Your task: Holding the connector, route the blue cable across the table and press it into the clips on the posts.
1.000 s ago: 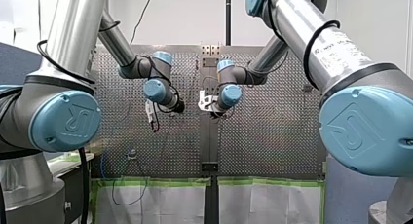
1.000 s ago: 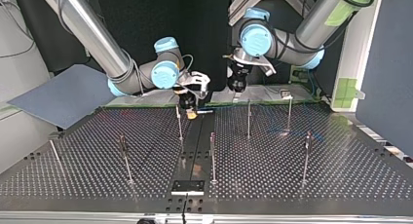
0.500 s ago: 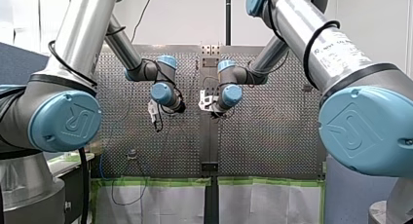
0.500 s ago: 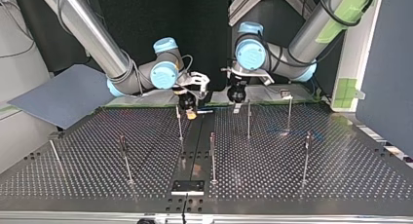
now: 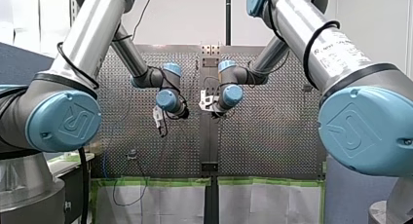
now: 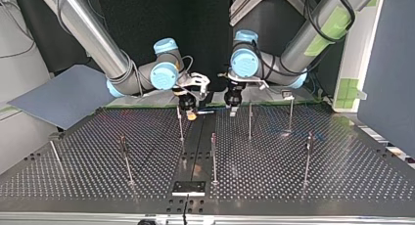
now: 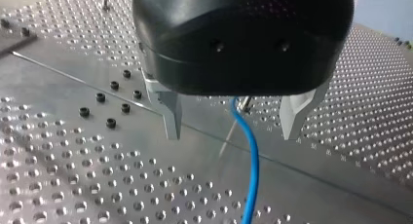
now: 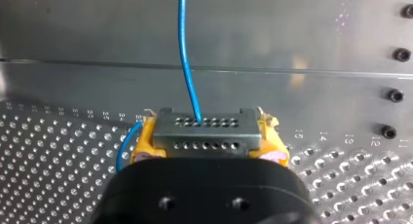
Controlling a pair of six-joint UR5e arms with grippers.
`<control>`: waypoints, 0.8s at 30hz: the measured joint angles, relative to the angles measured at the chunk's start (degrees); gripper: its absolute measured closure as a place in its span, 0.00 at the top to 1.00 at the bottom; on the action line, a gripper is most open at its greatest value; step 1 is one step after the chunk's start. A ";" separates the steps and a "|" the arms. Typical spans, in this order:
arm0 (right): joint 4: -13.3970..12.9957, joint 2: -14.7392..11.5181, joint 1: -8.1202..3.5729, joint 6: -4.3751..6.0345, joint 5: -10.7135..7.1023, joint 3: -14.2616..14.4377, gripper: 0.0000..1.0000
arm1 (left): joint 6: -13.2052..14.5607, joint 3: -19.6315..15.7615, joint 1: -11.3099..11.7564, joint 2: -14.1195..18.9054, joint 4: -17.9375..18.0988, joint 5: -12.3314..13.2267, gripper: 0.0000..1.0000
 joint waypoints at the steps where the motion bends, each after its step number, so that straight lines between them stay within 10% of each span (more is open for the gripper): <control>1: 0.00 0.00 0.00 0.00 0.01 0.00 0.00 | -0.03 0.37 0.08 -0.28 0.14 -0.09 1.00; 12: -0.08 -0.02 -0.05 0.05 -0.13 -0.01 0.00 | 0.12 2.09 0.20 -0.94 -0.38 -0.83 0.92; 17: -0.12 -0.01 -0.05 0.06 -0.38 0.00 0.00 | 0.16 2.10 0.09 -0.95 -1.10 -1.02 0.33; 19: -0.13 -0.02 -0.05 0.06 -0.40 -0.01 0.00 | 0.19 2.11 0.06 -0.95 -1.28 -1.01 0.33; 20: -0.13 -0.02 -0.04 0.06 -0.41 -0.01 0.00 | 0.19 2.11 0.03 -0.95 -1.36 -1.00 0.07; 24: -0.16 -0.02 -0.05 0.03 -0.42 -0.05 0.00 | 0.21 2.11 0.03 -0.92 -1.73 -1.04 0.00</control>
